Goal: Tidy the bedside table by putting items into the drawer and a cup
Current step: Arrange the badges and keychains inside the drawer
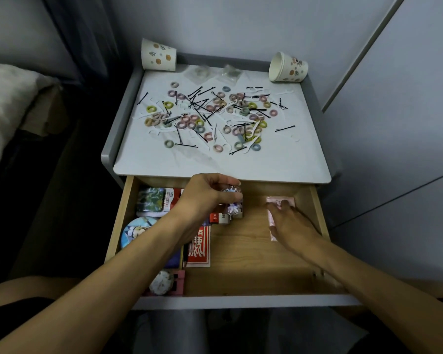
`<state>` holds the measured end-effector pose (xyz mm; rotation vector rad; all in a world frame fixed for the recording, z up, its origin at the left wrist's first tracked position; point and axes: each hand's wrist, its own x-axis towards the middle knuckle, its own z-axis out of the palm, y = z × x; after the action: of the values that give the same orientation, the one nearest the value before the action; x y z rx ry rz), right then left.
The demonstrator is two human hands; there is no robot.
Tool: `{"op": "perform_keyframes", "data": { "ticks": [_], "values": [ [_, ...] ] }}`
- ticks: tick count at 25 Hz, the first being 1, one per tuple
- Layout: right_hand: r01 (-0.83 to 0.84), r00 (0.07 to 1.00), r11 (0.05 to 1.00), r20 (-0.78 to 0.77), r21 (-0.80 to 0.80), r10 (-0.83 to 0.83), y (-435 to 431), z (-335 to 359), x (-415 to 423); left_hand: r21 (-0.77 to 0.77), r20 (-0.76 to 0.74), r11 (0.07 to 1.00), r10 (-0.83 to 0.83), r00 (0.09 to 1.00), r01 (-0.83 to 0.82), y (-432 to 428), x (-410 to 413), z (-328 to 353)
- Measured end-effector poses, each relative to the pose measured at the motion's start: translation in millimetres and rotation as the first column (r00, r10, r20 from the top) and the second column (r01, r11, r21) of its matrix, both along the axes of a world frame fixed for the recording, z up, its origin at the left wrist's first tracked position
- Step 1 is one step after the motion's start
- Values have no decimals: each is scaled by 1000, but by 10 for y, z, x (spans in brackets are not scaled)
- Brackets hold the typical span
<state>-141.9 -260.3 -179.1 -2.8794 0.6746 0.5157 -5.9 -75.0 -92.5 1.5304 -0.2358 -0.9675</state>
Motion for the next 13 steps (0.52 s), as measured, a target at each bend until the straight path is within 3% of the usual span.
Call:
{"op": "perform_keyframes", "data": {
  "ticks": [8, 10, 13],
  "values": [
    [47, 996, 999, 76, 26, -49, -70, -17, 19, 0, -5, 1000, -5, 1000, 5, 1, -3, -4],
    [58, 989, 996, 141, -66, -49, -97, 72, 29, 0, -13, 1000, 3, 1000, -3, 7, 7, -14],
    [2, 999, 948, 33, -318, 9, -161, 184, 12, 15, -11, 1000, 6, 1000, -6, 10, 9, -45]
  ]
}}
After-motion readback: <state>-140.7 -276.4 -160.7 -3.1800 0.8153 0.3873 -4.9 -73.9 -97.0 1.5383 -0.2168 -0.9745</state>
